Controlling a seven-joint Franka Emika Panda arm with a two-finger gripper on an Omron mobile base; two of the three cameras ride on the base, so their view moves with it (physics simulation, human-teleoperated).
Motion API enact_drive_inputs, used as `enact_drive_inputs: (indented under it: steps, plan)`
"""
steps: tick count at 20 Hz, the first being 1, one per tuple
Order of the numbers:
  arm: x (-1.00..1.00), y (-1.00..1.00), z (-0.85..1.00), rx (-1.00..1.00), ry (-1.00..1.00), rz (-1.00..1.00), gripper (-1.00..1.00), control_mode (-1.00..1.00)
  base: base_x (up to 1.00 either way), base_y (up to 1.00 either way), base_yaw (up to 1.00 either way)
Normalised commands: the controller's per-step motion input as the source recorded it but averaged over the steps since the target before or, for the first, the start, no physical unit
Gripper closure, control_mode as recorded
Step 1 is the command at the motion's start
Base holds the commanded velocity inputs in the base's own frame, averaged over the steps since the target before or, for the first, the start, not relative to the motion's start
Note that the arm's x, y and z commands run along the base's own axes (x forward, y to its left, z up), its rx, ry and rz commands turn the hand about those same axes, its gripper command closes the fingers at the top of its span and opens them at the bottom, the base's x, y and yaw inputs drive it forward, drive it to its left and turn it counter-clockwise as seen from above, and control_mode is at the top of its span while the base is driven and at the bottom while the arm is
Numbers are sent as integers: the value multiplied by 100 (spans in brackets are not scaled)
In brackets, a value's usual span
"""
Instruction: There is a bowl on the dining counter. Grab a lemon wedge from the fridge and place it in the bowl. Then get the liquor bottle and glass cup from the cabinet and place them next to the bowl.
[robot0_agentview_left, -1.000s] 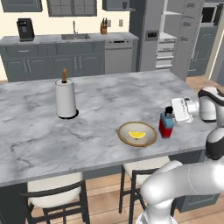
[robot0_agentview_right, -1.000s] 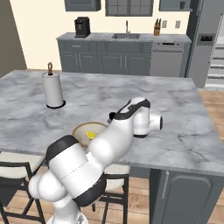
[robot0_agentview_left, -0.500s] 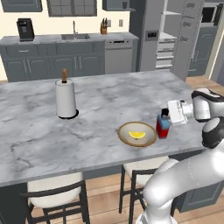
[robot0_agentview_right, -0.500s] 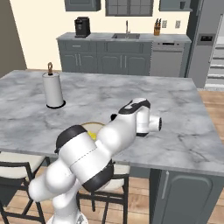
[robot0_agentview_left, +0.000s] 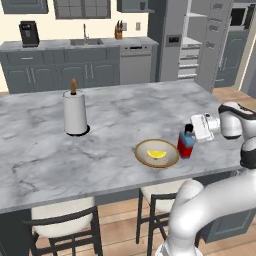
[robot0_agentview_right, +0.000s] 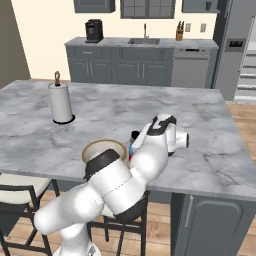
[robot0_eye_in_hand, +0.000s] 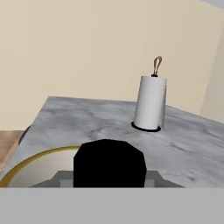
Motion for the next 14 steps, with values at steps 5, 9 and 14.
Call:
enact_drive_inputs:
  steps: [5,9,14]
  plan:
    - [17,-1,-26,0,0,2,100,-100,0,0,0]
    - [2,1,-42,-4,0,3,100,-100,0,0,0]
    - [-4,5,-31,-5,-1,2,-100,-100,0,0,0]
